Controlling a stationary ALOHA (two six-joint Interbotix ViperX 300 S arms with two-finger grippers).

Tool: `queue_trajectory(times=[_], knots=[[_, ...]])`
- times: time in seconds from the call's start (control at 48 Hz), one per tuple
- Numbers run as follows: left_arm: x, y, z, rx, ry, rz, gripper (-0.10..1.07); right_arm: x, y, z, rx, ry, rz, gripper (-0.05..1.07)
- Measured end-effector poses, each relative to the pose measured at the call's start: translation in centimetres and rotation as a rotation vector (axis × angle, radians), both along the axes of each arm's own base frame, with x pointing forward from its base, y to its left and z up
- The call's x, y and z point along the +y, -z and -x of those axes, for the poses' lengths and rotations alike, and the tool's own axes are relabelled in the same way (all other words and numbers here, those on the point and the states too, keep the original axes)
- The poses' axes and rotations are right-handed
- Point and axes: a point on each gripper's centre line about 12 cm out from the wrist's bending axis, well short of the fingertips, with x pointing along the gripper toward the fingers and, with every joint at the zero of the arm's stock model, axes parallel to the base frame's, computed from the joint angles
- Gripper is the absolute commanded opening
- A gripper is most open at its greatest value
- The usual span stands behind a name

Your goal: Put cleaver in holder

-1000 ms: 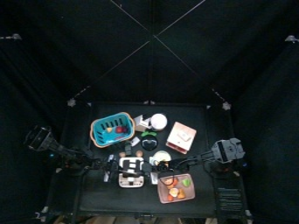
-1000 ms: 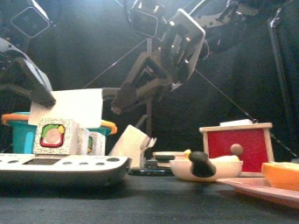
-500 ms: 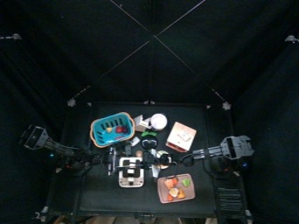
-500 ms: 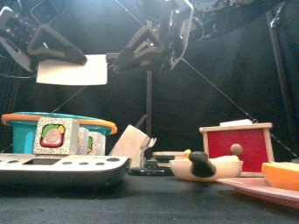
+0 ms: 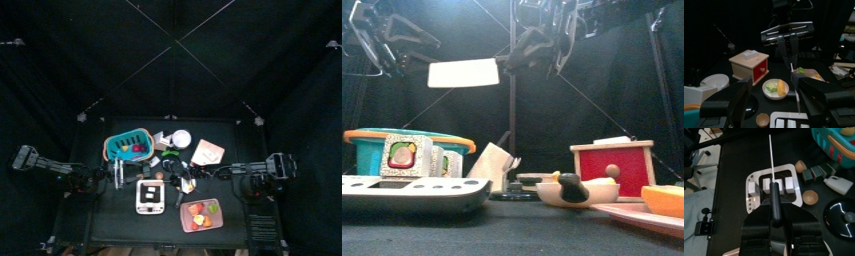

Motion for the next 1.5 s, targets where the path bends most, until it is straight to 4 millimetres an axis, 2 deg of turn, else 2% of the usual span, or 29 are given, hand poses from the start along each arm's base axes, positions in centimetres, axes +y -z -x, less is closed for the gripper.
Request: queue_trajectory(times=[0.229,0.417,0.5,0.833,0.917,1.188,1.5], knots=[[1.1,-0.2,0.7,0.040,-0.013,-0.036,0.95,-4.5,-1.3,0.8,0.067,0.123,-0.150,0.42],[1.7,0.1,0.8,0.068,-0.031,-0.040,0.95,-6.5,-2.2,1.4,0.144,0.224,-0.265,0.42],[1.7,0.0,0.8,0.068,-0.029,-0.043,0.95,-7.0,-2.7,1.6,0.191,0.244,-0.251,0.43],[1.7,0.6,1.0,0.086,-0.025,-0.056,0.95,-9.7,-7.4,2.1,0.267,0.316,-0.048,0.42],[1.6,0.7,1.3,0.082,-0.018,-0.074,0.95,-10.2,-8.0,1.9,0.292,0.318,-0.017,0.42],[1.6,0.7,2.6,0.049,-0.013,-0.093,0.95,-12.5,-7.3,1.8,0.422,0.342,0.084,0.42],[2.2,1.2,2.9,0.063,-0.043,-0.090,0.95,-13.7,-5.6,1.4,0.496,0.258,0.216,0.42]])
